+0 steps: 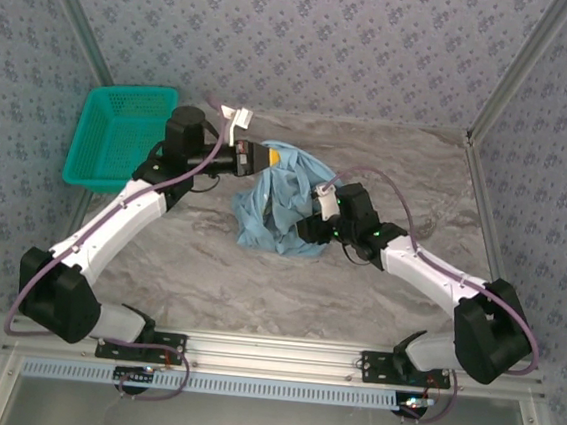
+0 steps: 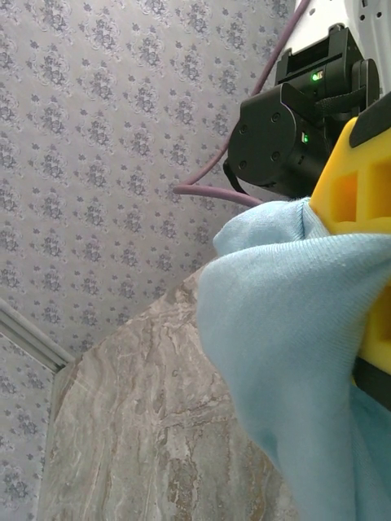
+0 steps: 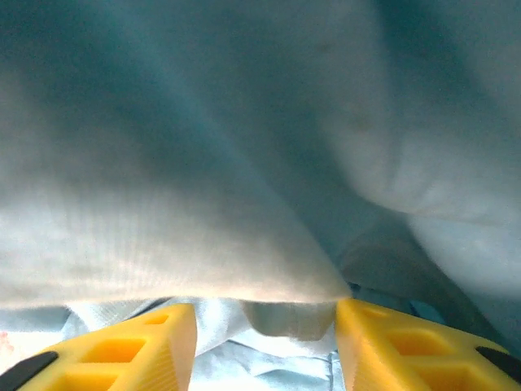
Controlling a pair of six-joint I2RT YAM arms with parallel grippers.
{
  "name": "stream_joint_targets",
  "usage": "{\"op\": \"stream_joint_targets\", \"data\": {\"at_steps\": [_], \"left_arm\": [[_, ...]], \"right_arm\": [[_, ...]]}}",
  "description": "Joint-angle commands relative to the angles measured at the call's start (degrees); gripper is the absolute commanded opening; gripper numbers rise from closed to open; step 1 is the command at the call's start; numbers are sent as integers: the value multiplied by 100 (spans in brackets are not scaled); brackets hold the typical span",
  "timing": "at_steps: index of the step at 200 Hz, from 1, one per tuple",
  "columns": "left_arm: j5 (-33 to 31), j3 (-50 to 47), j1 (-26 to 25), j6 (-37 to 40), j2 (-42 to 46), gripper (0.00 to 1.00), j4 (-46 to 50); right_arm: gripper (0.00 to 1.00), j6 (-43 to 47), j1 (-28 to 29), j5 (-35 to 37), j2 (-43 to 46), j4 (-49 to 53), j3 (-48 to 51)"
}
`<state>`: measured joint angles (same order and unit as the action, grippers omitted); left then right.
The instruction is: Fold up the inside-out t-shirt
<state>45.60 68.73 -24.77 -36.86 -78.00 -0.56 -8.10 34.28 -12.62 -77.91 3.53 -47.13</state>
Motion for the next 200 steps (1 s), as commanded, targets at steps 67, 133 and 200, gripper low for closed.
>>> {"op": "stream_joint_targets", "data": {"at_steps": [67, 133, 200], "left_arm": [[-16, -57, 64, -66, 269, 0, -399], [-3169, -96, 421, 573, 20, 20, 831], [-3419, -605, 238, 1145, 543, 66, 877]], "right_arm": [[35, -231, -280, -1063, -615, -1252, 12], [0, -1491, -1123, -3502, 1329, -1042, -335], [0, -4285, -1498, -3349, 916, -3448, -969]]}}
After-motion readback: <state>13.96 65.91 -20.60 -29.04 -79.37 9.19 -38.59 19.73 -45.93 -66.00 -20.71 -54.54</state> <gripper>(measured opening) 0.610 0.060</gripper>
